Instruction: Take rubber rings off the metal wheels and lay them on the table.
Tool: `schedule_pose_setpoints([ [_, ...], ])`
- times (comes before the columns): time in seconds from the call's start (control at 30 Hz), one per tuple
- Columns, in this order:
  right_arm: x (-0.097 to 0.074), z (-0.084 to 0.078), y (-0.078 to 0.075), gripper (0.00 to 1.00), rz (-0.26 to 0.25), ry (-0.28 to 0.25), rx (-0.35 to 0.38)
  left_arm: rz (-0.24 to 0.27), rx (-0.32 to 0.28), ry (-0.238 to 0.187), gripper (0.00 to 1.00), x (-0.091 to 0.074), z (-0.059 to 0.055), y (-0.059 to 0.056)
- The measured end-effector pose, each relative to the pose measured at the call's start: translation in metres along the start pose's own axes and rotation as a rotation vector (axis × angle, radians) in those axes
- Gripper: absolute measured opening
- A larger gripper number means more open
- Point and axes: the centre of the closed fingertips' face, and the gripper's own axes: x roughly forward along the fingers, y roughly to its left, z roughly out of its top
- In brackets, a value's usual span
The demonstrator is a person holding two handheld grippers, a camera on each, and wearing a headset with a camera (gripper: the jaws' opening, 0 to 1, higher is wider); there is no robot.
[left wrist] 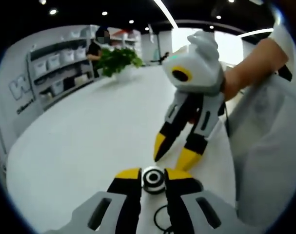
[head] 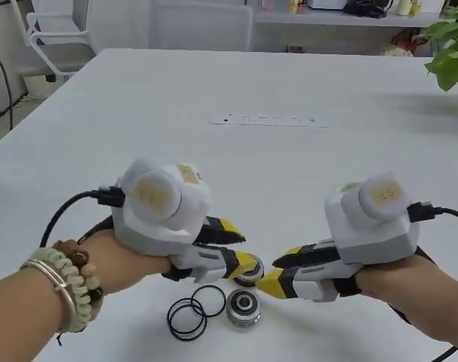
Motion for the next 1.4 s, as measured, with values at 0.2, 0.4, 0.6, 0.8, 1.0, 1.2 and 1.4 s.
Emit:
schedule_pose_setpoints([
  [0.2, 0.003, 0.004, 0.003, 0.25, -0.001, -0.017, 0.003, 0.012, -0.043, 0.02, 0.16, 0.003, -0.008, 0.003],
  [0.4, 0.005, 0.001, 0.003, 0.23, -0.002, -0.009, 0.01, 0.01, -0.084, 0.033, 0.16, 0.007, -0.015, 0.001],
  [0.6, 0.008, 0.0, 0.003, 0.2, -0.005, -0.006, 0.017, 0.016, -0.107, 0.028, 0.16, 0.006, -0.016, 0.002],
  [0.8, 0.008, -0.001, 0.003, 0.15, -0.014, 0.002, -0.029, 0.025, -0.128, 0.023, 0.15, 0.006, -0.016, 0.004],
  [1.0, 0.006, -0.002, 0.001, 0.08, -0.019, 0.009, -0.058, 0.026, -0.135, 0.02, 0.14, 0.006, -0.016, 0.003],
  [1.2, 0.005, -0.002, -0.003, 0.0, -0.039, 0.012, -0.047, 0.024, -0.125, 0.02, 0.14, 0.006, -0.016, 0.002],
  [1.4, 0.0, -0.001, -0.008, 0.0, -0.028, -0.012, 0.168, 0.022, -0.099, 0.023, 0.14, 0.006, -0.016, 0.001],
])
